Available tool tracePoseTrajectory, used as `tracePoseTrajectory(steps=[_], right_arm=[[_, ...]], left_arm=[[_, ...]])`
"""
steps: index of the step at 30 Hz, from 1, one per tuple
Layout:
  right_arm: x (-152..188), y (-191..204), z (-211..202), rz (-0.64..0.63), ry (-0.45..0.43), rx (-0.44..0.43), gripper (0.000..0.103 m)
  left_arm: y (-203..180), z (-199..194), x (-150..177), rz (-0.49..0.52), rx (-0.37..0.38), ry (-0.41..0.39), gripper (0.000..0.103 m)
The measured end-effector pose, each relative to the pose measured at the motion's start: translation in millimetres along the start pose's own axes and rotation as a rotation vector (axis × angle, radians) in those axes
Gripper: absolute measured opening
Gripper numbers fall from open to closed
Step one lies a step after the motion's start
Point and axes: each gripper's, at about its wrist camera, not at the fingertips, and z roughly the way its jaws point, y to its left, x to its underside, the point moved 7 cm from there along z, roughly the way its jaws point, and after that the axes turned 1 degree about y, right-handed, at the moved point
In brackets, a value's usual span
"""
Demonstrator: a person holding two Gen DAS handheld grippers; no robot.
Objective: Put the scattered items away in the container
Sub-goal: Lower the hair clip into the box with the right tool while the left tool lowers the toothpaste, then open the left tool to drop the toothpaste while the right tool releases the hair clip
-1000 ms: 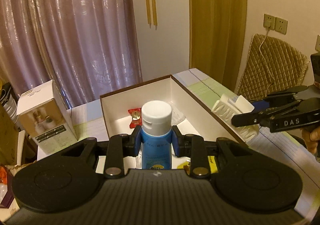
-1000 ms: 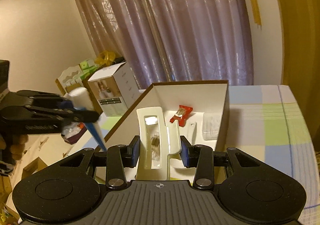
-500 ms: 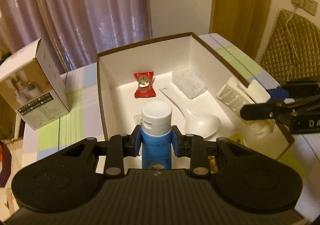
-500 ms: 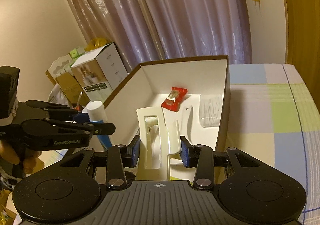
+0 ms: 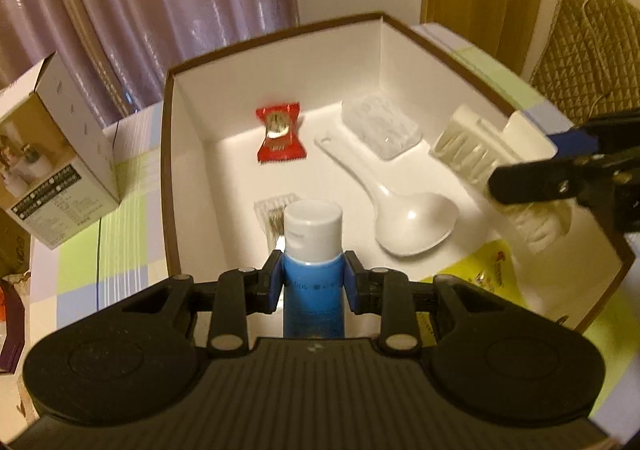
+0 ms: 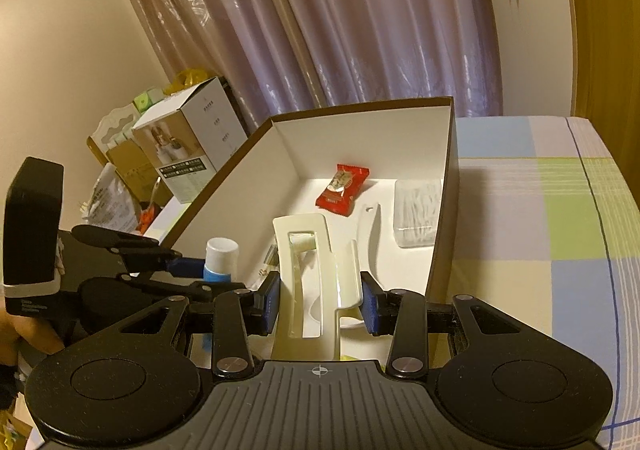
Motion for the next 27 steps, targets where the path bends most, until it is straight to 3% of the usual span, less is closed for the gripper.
tracePoseTrajectory(steps=[4, 14, 22, 27], right_arm=[[1.4, 0.0, 0.6, -0.001, 0.004, 0.002, 0.043], [6.0, 2.1, -2.5, -0.017, 0.012, 0.004, 0.043], [10.3, 1.4, -3.6, -0.032, 0.030, 0.010, 0.043], [15.6, 9.0, 1.6, -0.154, 0.087, 0.035, 0.043]], left_arm=[[1.5, 3.7, 5.7, 0.000, -0.005, 0.020, 0.026], [1.0, -10.0, -5.4, -0.001, 0.002, -0.017, 0.028], [-1.4, -18.4, -0.1, -0.016, 0.023, -0.008, 0.045], [-1.6, -26.4, 0.7, -0.015, 0.027, -0.017, 0.055]])
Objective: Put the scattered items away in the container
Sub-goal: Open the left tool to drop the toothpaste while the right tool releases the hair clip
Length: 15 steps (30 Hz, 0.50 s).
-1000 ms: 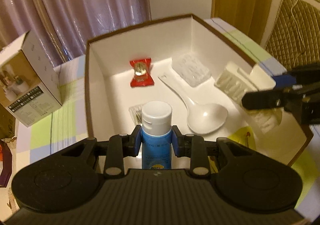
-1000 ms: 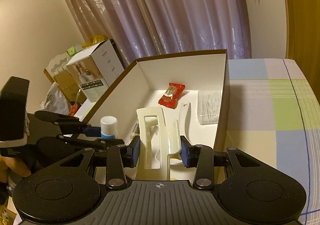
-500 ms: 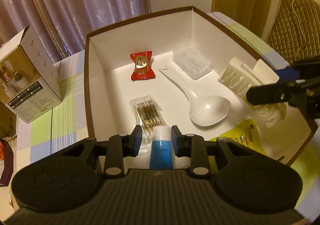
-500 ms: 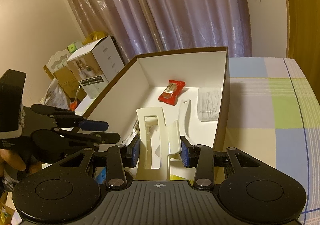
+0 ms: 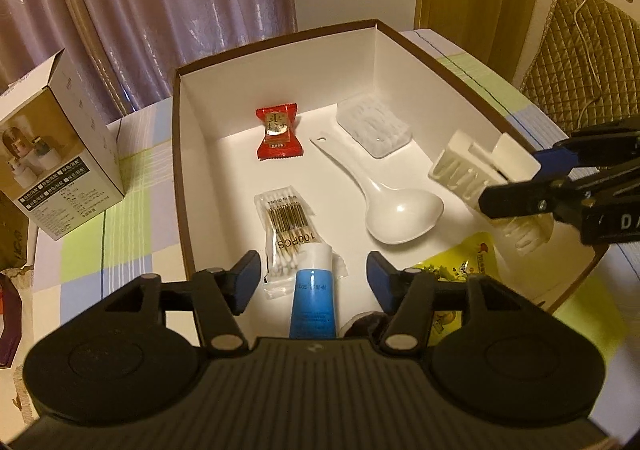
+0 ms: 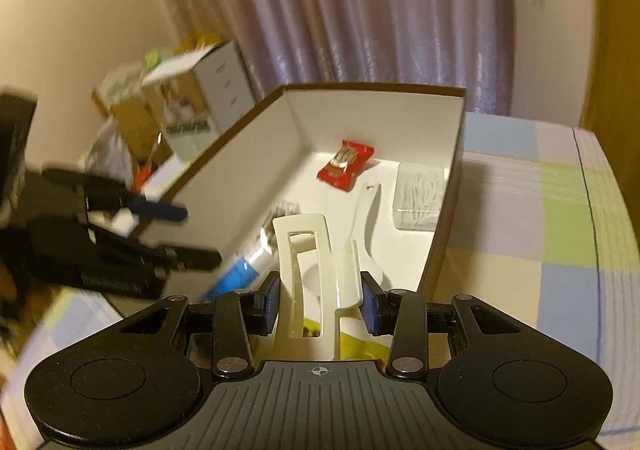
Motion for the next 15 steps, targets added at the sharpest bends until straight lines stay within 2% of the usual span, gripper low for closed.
tracePoseTrajectory(steps=[3, 7, 15], right_arm=[[3.2, 6.7, 5.3, -0.106, 0.046, 0.010, 0.043], [6.2, 11.4, 11.4, -0.225, 0.109, 0.009, 0.043], [9.0, 17.9, 28.6, -0.458, 0.310, 0.008, 0.043]], left_arm=[[1.3, -2.2, -0.4, -0.001, -0.001, -0.002, 0.060], [2.3, -4.2, 0.1, -0.001, 0.005, -0.002, 0.060], [0.1, -8.3, 2.1, 0.024, 0.000, 0.017, 0.066]])
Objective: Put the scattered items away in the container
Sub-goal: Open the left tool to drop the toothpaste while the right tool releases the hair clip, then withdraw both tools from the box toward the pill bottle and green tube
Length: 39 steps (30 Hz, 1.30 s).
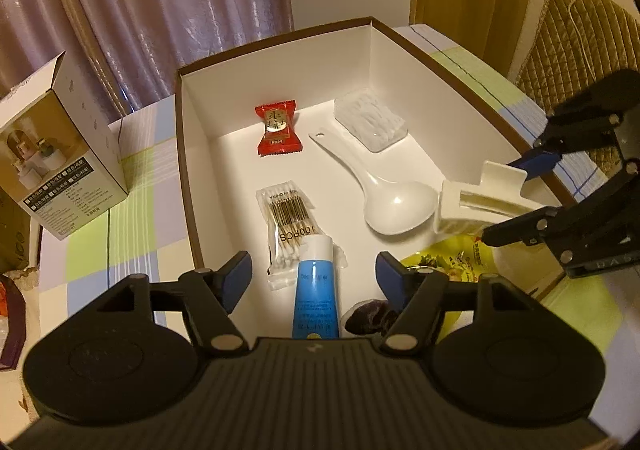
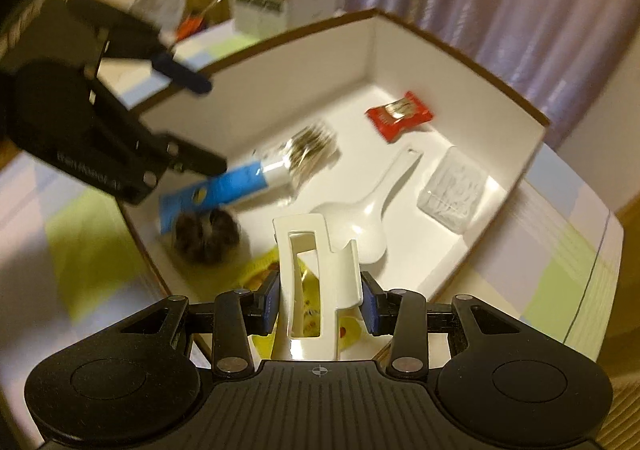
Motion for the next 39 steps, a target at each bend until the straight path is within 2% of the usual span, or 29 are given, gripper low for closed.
tracePoseTrajectory(steps=[6, 17, 18, 19, 20, 24, 30, 32, 33, 39], right_arm=[[2.3, 0.6, 17.1, -0.107, 0.119, -0.004, 0.043], [-1.4, -5.4, 25.0, -0.183, 0.136, 0.076, 0.044], [-1.0, -5.6, 23.9, -0.181, 0.135, 0.072, 0.053], [-1.0, -6.0, 22.2, -0.175, 0.126, 0.075, 0.073], [-1.9, -8.1, 19.3, -0.174, 0.099, 0.104, 0.077], [-4.6, -7.9, 8.1, -0.124, 0.063, 0.043, 0.077], [-1.1, 2.9, -0.8, -0.095, 0.049, 0.024, 0.077], [0.7, 4.3, -4.5, -0.066, 0.034, 0.018, 0.091], [0.8, 4.6, -7.6, -0.054, 0.009, 0.026, 0.101], [-2.4, 5.9, -26.8, 0.049, -0.087, 0.007, 0.102]], left_arm=[[-0.5, -1.7, -0.8, 0.010, -0.005, -0.001, 0.070], [3.6, -0.6, 2.5, 0.012, -0.016, 0.010, 0.072], [3.6, -0.6, 2.5, 0.012, -0.016, 0.010, 0.072], [3.7, -0.7, 2.6, 0.011, -0.016, 0.009, 0.072], [3.7, -0.8, 3.0, 0.011, -0.015, 0.009, 0.072], [4.2, -1.3, 3.7, 0.011, -0.015, 0.009, 0.073], [4.6, -4.1, 2.6, 0.009, -0.015, 0.005, 0.076], [3.6, -5.8, 1.6, 0.012, -0.018, 0.001, 0.079], [2.9, -7.0, 1.6, 0.014, -0.019, -0.001, 0.081], [0.1, -15.2, 1.7, 0.016, -0.028, -0.011, 0.085]])
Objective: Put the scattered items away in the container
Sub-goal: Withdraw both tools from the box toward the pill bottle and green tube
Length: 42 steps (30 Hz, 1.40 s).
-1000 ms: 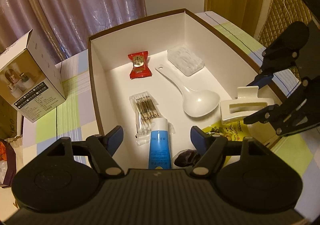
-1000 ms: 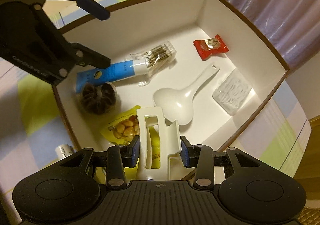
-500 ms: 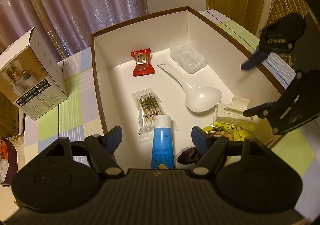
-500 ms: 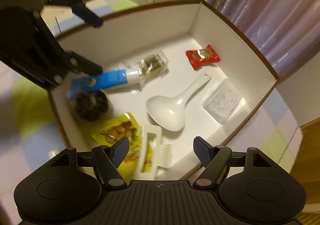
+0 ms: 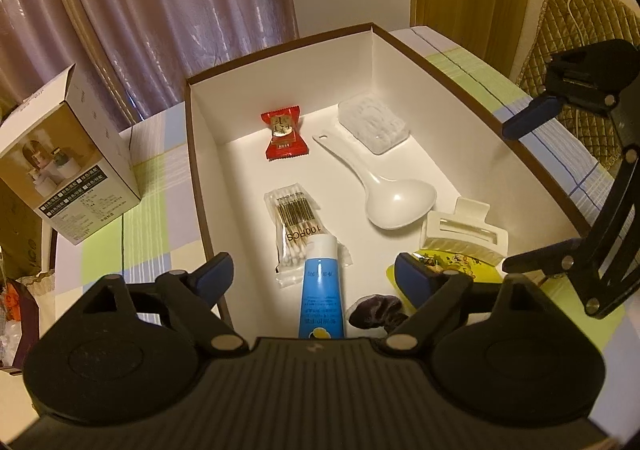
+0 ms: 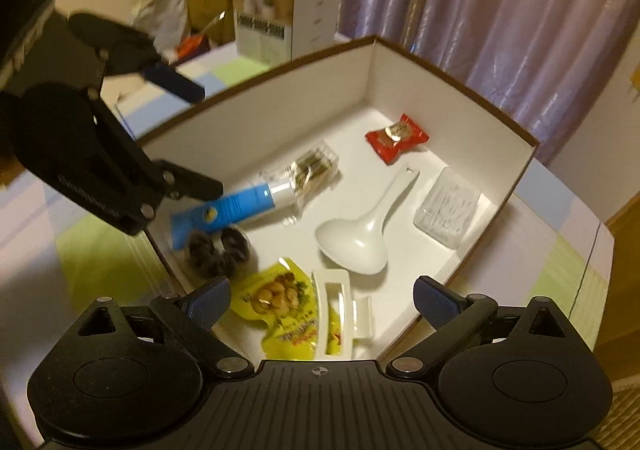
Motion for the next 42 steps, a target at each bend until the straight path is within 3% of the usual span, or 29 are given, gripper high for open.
tracePoseTrajectory(steps=[10, 18, 27, 29, 31, 33, 36, 42], right_arm=[[7.6, -1.2, -42.9, 0.181, -0.138, -0.002, 0.102], [39.3, 3.7, -92.7, 0.352, -0.267, -0.012, 0.102], [90.7, 15.3, -110.9, 0.520, -0.288, -0.019, 0.102], [100.6, 18.1, -101.4, 0.561, -0.261, -0.029, 0.102], [109.9, 22.3, -91.2, 0.586, -0.231, -0.029, 0.102], [118.2, 25.5, -81.5, 0.608, -0.207, -0.033, 0.102], [129.0, 26.1, -68.1, 0.638, -0.167, -0.032, 0.102], [145.7, 19.2, -59.6, 0.682, -0.141, -0.030, 0.102]], left_arm=[[-2.1, -26.3, 4.6, -0.016, -0.011, -0.038, 0.085], [2.5, -71.8, 21.8, -0.067, -0.025, -0.123, 0.085], [0.2, -120.8, 67.6, -0.096, -0.032, -0.199, 0.084], [-6.1, -118.4, 79.5, -0.093, -0.009, -0.190, 0.082], [-12.6, -107.5, 91.2, -0.102, 0.013, -0.153, 0.075], [-19.2, -92.8, 103.3, -0.111, 0.019, -0.105, 0.061], [-25.8, -70.2, 119.5, -0.155, 0.036, -0.049, 0.054], [-31.9, -30.5, 135.8, -0.277, 0.114, 0.021, 0.051]])
